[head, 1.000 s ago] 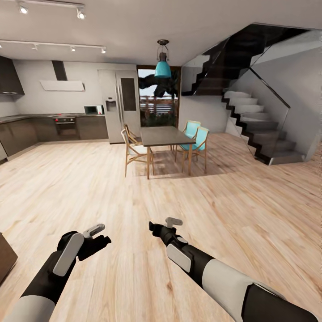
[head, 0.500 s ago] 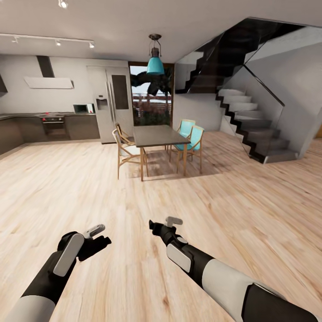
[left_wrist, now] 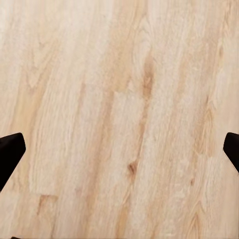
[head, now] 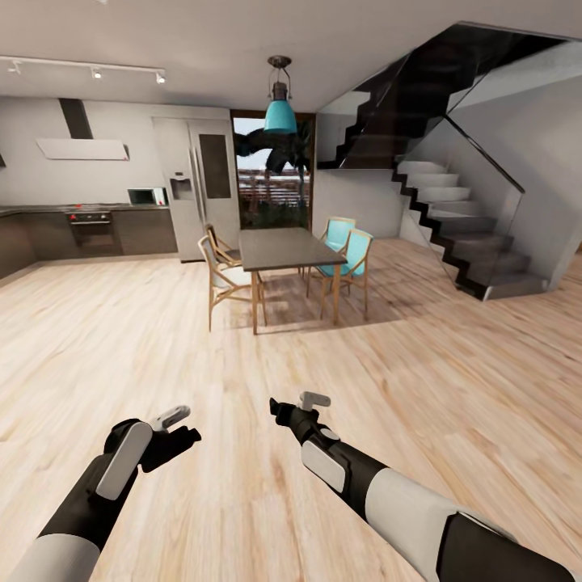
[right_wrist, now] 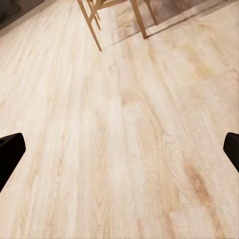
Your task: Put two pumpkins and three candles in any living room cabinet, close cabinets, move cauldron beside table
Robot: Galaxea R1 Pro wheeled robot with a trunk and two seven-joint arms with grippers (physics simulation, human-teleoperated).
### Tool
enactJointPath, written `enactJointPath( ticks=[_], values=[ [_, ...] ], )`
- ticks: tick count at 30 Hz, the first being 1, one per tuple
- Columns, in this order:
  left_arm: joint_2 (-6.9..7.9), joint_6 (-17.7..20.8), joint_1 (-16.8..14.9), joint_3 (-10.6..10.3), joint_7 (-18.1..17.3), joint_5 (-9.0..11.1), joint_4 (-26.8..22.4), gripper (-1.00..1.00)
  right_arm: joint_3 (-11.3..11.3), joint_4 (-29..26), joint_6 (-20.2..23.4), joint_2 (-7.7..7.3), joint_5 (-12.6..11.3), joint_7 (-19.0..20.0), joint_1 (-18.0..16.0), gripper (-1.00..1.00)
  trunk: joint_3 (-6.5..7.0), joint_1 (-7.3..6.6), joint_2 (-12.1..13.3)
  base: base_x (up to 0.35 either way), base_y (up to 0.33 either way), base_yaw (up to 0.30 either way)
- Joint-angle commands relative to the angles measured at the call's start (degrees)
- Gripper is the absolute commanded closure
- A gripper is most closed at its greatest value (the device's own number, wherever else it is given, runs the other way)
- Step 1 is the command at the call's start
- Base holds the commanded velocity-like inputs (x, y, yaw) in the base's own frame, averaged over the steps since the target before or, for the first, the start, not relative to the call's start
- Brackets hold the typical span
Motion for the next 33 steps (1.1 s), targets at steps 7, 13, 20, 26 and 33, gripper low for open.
enactJointPath(
  ticks=[7, 13, 20, 26, 33],
  values=[
    [0.18, 0.0, 0.0, 0.0, 0.6, 0.6, -0.1, -1.0, 0.5, 0.1, -0.4, 0.0, -0.5, -0.3, -0.1, -1.0, -0.06, 0.03, 0.0, 0.334, 0.0, -0.002],
    [0.2, 0.0, 0.0, 0.0, 0.6, 0.6, -0.1, -1.0, 0.5, 0.1, -0.4, 0.0, -0.5, -0.3, -0.1, -1.0, -0.06, 0.03, 0.0, 0.334, 0.0, -0.167],
    [0.2, 0.0, 0.0, 0.0, 0.6, 0.5, -0.1, -1.0, 0.6, 0.1, -0.4, 0.0, -0.5, -0.2, -0.1, -1.0, -0.06, 0.03, 0.0, 0.334, 0.0, -0.258],
    [0.2, 0.0, 0.0, 0.0, 0.6, 0.6, -0.1, -1.0, 0.5, 0.1, -0.4, 0.0, -0.5, -0.2, -0.1, -1.0, -0.06, 0.03, 0.0, 0.334, 0.0, -0.264],
    [0.2, 0.0, 0.0, 0.0, 0.6, 0.5, -0.1, -1.0, 0.5, 0.2, -0.3, 0.0, -0.6, -0.2, -0.1, -1.0, -0.06, 0.03, 0.0, 0.334, 0.0, -0.267]
  ],
)
